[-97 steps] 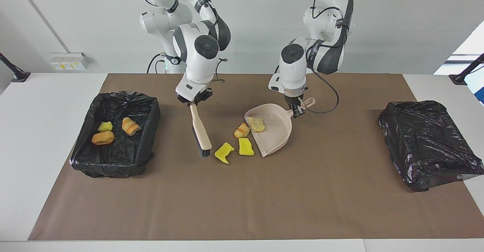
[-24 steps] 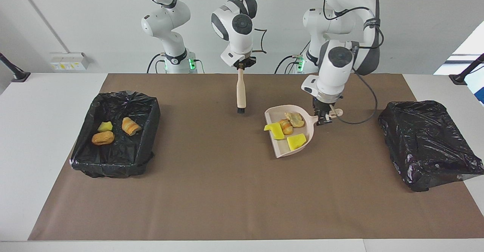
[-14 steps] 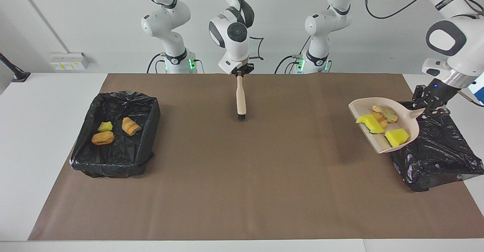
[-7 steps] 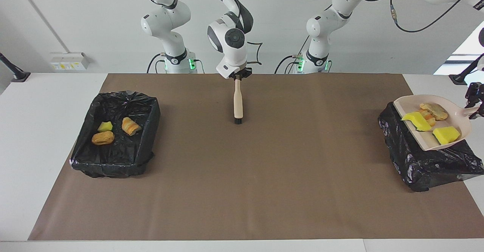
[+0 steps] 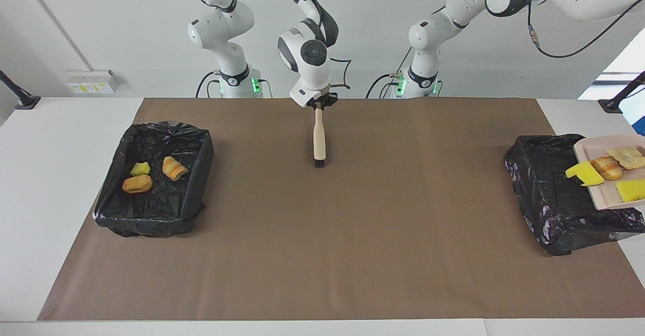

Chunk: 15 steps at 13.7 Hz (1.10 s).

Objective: Sweep and dump trash in bin
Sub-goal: 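Tip the dustpan over the bin nearer the left arm with the left gripper, then lay the brush on the table and withdraw the right gripper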

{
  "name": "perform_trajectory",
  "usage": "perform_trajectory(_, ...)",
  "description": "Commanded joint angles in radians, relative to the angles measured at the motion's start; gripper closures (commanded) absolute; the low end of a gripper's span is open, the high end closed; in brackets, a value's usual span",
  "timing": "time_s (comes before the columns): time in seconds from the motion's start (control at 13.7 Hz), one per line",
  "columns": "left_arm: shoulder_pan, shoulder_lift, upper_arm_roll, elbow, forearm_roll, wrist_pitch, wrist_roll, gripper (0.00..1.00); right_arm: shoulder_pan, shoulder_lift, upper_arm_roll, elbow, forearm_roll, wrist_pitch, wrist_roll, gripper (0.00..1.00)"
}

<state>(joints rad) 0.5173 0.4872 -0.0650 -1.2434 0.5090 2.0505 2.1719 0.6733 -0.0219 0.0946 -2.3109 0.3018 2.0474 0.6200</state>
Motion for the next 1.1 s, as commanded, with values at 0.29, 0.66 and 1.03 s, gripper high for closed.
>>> perform_trajectory(0.29, -0.054, -0.079, 0.005, -0.097, 0.342, 0.043, -0.162, 1.0, -0.018, 0.026, 0.004, 0.025, 0.023, 0.007, -0.06, 0.27)
perform_trajectory(0.66, -0.12, -0.139, 0.005, -0.099, 0.448, -0.051, -0.205, 1.0, -0.07, 0.036, -0.004, 0.088, -0.065, 0.014, -0.097, 0.0)
perform_trajectory(1.03, -0.223, -0.176, -0.002, -0.096, 0.476, -0.183, -0.293, 1.0, -0.259, 0.034, -0.004, 0.218, -0.242, 0.001, -0.111, 0.0)
